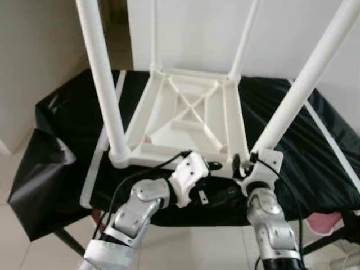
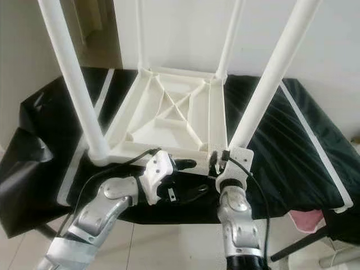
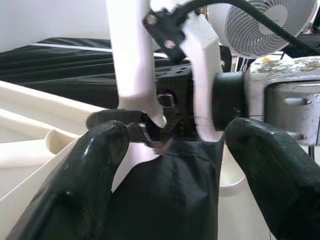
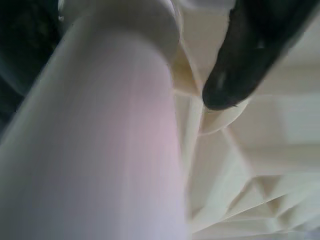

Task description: Building children table

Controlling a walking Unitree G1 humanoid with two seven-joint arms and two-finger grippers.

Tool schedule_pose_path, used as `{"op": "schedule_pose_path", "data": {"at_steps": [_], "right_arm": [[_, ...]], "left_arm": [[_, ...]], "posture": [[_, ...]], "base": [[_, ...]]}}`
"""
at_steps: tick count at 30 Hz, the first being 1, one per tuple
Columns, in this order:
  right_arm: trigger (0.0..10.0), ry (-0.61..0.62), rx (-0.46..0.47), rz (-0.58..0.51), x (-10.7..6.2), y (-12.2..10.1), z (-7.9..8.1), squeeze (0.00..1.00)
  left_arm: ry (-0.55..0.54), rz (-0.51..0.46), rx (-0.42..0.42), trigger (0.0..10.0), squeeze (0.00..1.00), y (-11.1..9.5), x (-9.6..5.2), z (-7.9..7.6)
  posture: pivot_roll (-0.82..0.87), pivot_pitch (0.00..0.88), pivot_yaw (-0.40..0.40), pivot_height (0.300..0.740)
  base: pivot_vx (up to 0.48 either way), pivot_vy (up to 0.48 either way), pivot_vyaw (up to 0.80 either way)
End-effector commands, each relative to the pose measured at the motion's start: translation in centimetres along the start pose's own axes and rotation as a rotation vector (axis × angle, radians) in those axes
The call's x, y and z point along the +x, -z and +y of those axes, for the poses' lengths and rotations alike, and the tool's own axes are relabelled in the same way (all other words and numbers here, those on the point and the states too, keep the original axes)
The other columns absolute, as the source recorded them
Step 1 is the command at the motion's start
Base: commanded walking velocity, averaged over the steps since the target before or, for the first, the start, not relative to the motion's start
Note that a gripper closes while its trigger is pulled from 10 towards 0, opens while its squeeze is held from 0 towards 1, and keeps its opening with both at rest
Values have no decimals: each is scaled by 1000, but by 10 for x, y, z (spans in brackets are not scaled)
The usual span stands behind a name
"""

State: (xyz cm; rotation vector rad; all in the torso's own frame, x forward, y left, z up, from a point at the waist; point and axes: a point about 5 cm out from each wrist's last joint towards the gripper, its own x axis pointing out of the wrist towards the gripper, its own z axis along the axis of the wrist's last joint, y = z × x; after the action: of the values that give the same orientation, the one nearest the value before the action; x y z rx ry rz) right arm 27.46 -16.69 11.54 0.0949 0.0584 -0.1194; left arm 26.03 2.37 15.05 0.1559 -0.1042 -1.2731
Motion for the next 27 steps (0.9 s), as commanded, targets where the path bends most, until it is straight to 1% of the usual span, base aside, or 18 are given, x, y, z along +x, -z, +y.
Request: {"op": "schedule_pose_path", "data": {"at_steps": [1,2,3,5,6,7,8,9,10,13,17,20,21,22,23,24,25,27], "right_arm": [[10000,-60,-11,-22,-2,-3,-7,1000],[10000,-104,-38,-31,-1,-5,-14,1000],[10000,-151,-66,-39,1,-8,-22,376],[10000,-151,-66,-39,1,-8,-22,376],[10000,-187,-81,-40,1,-9,-26,0],[10000,-187,-81,-40,1,-9,-26,0],[10000,-263,-130,-40,2,-9,-31,0],[10000,-398,-195,-25,3,-10,-40,0],[10000,-398,-195,-25,3,-10,-40,0],[10000,-541,-247,4,5,-12,-44,0],[10000,-622,-289,24,12,-15,-45,0],[10000,-685,-317,56,18,-13,-40,0],[4863,-711,-335,66,20,-10,-38,0],[4863,-711,-335,66,20,-10,-38,0],[1412,-727,-348,72,20,-9,-37,0],[1412,-727,-348,72,20,-9,-37,0],[0,-731,-348,79,21,-7,-37,0],[0,-746,-346,97,21,-3,-39,0]], "left_arm": [[3,1,0,10000,0,1,1,-1],[3,4,2,10000,0,2,1,-1],[4,7,4,10000,0,2,1,0],[4,7,4,10000,0,2,1,0],[4,7,5,10000,0,2,1,0],[4,7,5,10000,0,2,1,0],[6,6,6,10000,0,2,1,0],[12,4,6,10000,0,1,2,0],[12,4,6,10000,0,1,2,0],[15,4,9,10000,0,0,2,1],[16,2,11,10000,0,-1,3,3],[15,-2,15,10000,0,-2,4,4],[14,-3,16,10000,0,-2,5,4],[14,-3,16,10000,0,-2,5,4],[13,-3,17,10000,0,-2,5,4],[13,-3,17,10000,0,-2,5,4],[11,-4,17,10000,0,-3,5,5],[3,-6,19,10000,0,-3,4,5]], "posture": [[-36,0,-34,740],[-37,0,-32,740],[-38,0,-32,740],[-38,0,-32,740],[-39,0,-30,740],[-39,0,-30,740],[-41,0,-27,740],[-45,0,-23,740],[-45,0,-23,740],[-55,0,-13,740],[-56,0,-13,740],[-53,0,-14,740],[-51,0,-16,740],[-51,0,-16,740],[-49,0,-17,740],[-49,0,-17,740],[-48,0,-19,740],[-42,0,-24,740]], "base": [[0,0,0],[0,0,0],[0,0,0],[0,0,0],[0,0,0],[0,0,0],[0,0,0],[0,0,0],[0,0,0],[0,0,0],[0,0,0],[0,0,0],[0,0,0],[0,0,0],[0,0,0],[0,0,0],[0,0,0],[0,0,0]]}}
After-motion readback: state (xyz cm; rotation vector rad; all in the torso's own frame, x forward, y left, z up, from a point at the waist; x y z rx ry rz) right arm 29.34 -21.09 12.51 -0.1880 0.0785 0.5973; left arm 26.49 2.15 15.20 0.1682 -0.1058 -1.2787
